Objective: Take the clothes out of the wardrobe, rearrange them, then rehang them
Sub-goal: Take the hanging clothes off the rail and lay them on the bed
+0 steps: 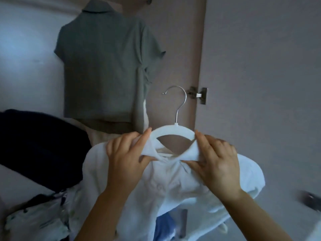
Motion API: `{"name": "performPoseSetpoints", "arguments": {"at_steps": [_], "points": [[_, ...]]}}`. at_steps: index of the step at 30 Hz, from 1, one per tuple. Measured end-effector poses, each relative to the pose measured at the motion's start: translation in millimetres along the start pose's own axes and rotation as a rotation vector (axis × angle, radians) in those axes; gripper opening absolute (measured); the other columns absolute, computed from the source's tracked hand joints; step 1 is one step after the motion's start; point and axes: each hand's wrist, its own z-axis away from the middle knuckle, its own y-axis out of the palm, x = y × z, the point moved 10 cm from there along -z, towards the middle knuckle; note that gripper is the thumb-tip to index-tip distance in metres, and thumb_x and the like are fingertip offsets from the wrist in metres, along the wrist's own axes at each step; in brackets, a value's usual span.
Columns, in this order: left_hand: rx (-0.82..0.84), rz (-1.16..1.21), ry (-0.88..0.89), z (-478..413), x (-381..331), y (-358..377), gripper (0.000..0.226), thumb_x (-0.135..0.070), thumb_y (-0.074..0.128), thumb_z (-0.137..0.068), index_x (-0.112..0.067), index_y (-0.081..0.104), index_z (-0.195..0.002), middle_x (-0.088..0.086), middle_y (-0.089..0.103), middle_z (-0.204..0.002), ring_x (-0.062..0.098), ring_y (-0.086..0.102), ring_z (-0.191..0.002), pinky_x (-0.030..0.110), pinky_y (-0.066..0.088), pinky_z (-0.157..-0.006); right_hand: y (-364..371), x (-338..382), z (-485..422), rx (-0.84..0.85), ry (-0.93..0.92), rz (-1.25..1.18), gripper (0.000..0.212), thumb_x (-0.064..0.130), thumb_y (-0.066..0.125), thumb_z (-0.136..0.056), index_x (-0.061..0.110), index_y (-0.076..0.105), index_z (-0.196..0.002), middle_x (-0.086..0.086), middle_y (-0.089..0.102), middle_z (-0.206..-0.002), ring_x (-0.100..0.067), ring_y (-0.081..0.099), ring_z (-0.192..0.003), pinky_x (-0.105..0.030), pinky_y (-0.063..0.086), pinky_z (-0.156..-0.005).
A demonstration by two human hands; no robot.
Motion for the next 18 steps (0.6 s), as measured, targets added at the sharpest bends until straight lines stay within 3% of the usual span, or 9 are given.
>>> {"name": "performPoseSetpoints", "arguments": {"at_steps": [3, 9, 18], "points": [[0.034, 0.126, 0.041, 11.9, -62.9, 6.8, 0.058, -0.047, 0.053, -0.072, -0.029, 0.046, -0.127, 0.002, 0.055, -0.104, 0.022, 0.048, -0.094, 0.038, 0.034, -0.085, -61.3, -27.3, 40.0, 0.044, 0.068, 0.126, 0.066, 0.056, 0.052, -0.081, 0.011, 0.046, -0.129, -0.009, 0.063, -0.104, -0.025, 0.049, -0.086, -0.036, 0.035, -0.072], [0.077, 0.406, 0.183, 29.7, -225.6, -1.7, 0.060, -0.046, 0.055, -0.067, -0.027, 0.047, -0.124, -0.004, 0.045, -0.106, 0.021, 0.047, -0.091, 0.036, 0.032, -0.082, -216.2, -74.8, 125.1, 0.073, 0.253, 0.396, 0.066, 0.054, 0.057, -0.079, 0.014, 0.045, -0.130, -0.005, 0.064, -0.104, -0.023, 0.051, -0.087, -0.034, 0.037, -0.074], [0.112, 0.920, 0.436, 94.6, -530.2, -96.8, 0.067, -0.043, 0.066, -0.065, -0.025, 0.048, -0.127, -0.002, 0.049, -0.104, 0.021, 0.051, -0.091, 0.038, 0.038, -0.077, -532.5, -76.5, 268.1, 0.089, 0.549, 0.830, 0.063, 0.057, 0.050, -0.079, 0.015, 0.048, -0.126, -0.005, 0.065, -0.100, -0.021, 0.049, -0.091, -0.032, 0.036, -0.078]]}}
